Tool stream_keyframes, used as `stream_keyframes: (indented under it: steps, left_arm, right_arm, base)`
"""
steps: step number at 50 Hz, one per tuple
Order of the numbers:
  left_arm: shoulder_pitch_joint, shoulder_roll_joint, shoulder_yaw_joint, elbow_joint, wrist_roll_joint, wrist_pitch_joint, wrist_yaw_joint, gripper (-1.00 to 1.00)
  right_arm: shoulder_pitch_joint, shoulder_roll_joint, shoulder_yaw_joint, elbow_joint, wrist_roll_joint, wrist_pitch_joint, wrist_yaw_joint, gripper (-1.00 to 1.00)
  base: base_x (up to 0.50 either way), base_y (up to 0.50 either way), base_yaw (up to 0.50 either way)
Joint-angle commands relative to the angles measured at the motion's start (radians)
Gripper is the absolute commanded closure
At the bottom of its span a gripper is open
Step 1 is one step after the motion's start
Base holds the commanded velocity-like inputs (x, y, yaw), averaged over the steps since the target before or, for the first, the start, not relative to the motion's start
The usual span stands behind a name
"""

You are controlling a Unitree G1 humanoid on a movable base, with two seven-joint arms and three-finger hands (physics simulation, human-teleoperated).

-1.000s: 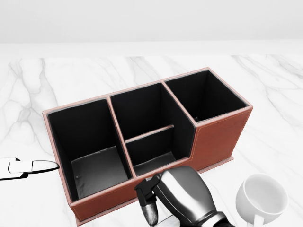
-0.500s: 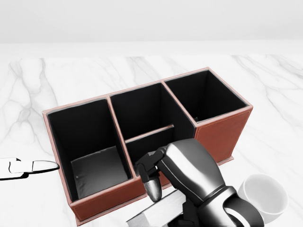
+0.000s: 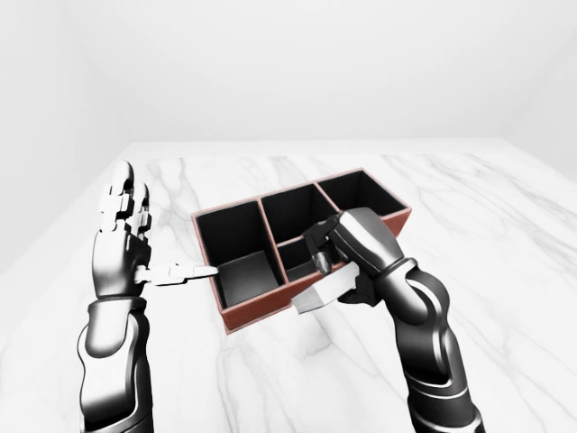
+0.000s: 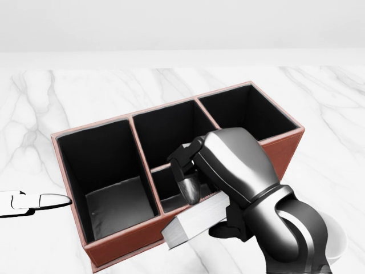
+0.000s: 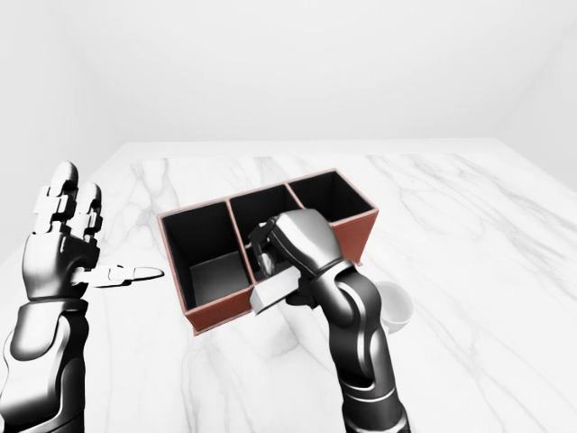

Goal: Pick up the book and place it in the front compartment of the caddy.

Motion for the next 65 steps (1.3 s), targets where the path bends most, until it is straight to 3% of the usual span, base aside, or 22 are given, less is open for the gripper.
stream_keyframes:
  steps: [1, 16, 38, 65]
  left_arm:
    - [0.001, 0.0, 0.001, -0.004, 0.0, 0.0, -0.001, -0.98]
    - [0.0, 0.0, -0.001, 0.008, 0.001, 0.0, 0.001, -0.99]
    - [-0.002, 0.004, 0.007, -0.003, -0.006, 0.0, 0.0, -0.98]
    - [-0.006, 0.005, 0.005, 0.009, -0.005, 0.0, 0.0, -0.99]
  right_arm:
    - [-0.098, 0.004, -0.021, 0.016, -0.034, 0.046, 0.0, 1.0]
    - [-0.191, -0.001, -0.036, 0.097, -0.059, 0.086, -0.015, 1.0]
    - [-0.31, 0.018, -0.023, 0.204, -0.108, 0.117, -0.042, 1.0]
    - [-0.438, 0.023, -0.021, 0.393, -0.152, 0.093, -0.121, 1.0]
  base:
    - [0.0, 0.0, 0.0]
    - [0.0, 0.0, 0.0]
    - [0.0, 0.0, 0.0]
    - [0.0, 0.0, 0.0]
